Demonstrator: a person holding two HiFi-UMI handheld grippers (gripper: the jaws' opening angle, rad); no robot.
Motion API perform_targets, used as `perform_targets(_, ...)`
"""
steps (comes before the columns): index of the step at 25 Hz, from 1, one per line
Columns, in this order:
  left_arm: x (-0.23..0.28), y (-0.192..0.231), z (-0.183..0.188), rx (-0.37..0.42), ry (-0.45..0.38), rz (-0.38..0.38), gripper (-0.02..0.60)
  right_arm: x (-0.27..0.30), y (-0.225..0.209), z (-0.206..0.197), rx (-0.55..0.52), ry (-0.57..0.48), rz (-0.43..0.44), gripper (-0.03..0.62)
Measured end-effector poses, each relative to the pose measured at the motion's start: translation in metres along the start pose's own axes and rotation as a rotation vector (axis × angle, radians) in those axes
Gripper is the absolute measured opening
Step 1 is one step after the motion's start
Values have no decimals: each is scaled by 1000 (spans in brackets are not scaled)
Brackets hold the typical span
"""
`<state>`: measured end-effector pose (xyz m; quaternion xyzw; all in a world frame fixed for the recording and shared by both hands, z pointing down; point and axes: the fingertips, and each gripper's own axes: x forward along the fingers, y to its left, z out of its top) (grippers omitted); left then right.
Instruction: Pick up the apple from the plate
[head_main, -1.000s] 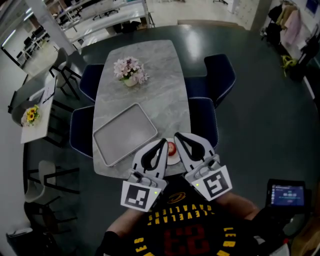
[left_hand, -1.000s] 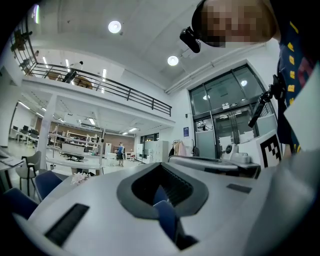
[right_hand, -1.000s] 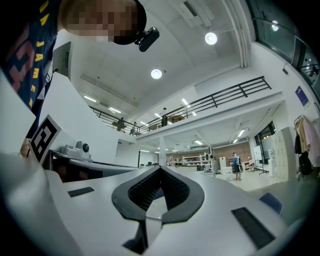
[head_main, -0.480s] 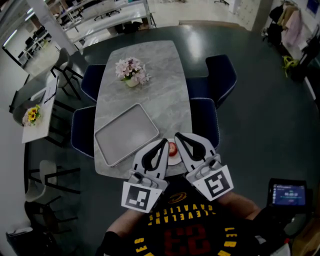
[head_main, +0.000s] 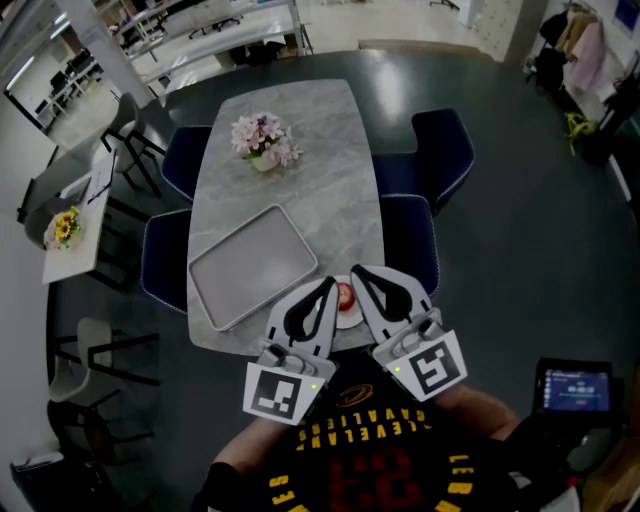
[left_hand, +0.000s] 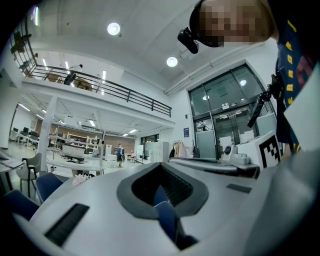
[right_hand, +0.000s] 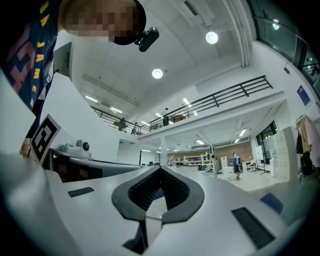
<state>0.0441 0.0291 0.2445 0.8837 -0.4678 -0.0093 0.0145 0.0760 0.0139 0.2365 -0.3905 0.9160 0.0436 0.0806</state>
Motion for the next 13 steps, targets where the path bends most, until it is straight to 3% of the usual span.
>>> perform_targets(13,1,0,-7,-23,8,-1,0,-3,-1,-9,12,28,-10,6)
